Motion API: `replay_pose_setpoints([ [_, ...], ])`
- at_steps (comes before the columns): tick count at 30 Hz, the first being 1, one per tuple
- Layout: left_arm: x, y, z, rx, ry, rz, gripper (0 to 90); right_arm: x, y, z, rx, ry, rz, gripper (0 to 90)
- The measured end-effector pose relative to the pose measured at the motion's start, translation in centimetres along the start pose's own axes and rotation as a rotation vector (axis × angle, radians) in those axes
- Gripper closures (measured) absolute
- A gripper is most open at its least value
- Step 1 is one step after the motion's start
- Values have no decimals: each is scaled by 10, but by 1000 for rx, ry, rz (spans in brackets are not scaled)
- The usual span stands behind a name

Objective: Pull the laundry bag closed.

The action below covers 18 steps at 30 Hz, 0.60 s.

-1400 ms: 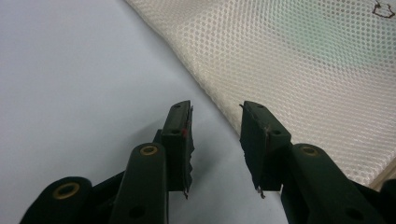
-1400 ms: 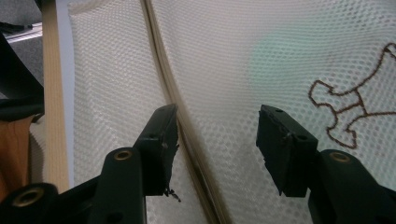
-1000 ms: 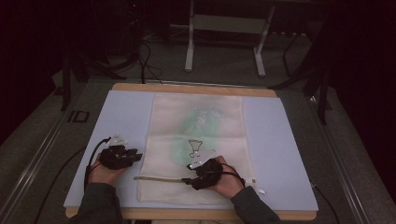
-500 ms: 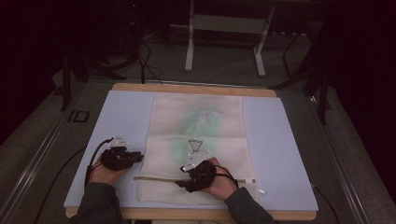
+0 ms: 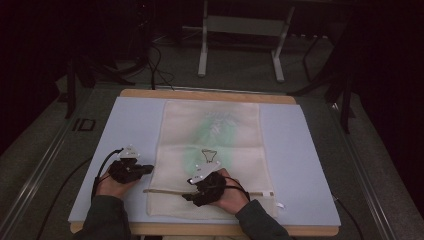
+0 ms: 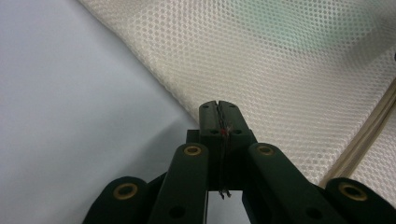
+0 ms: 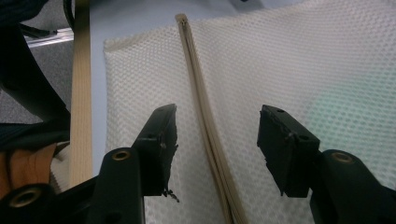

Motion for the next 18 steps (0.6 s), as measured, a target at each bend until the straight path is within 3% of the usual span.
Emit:
replay_pose_setpoints([
  [10, -1, -1, 0, -1, 2, -4, 775, -6, -11, -11, 4, 21, -23, 475],
  [18, 0, -1, 0, 2, 7, -5, 749, -8, -17, -15, 6, 28, -32, 500],
])
Point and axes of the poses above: each handheld gripper's, and its own axes: y roughly backward along the jaws, z roughly out of its underside, x roughly to its right, the point moved 8 cm from there along -y, roughly forward along the jaws, and after that the axes turned 4 degrees about -x, right-handed, at the moved point
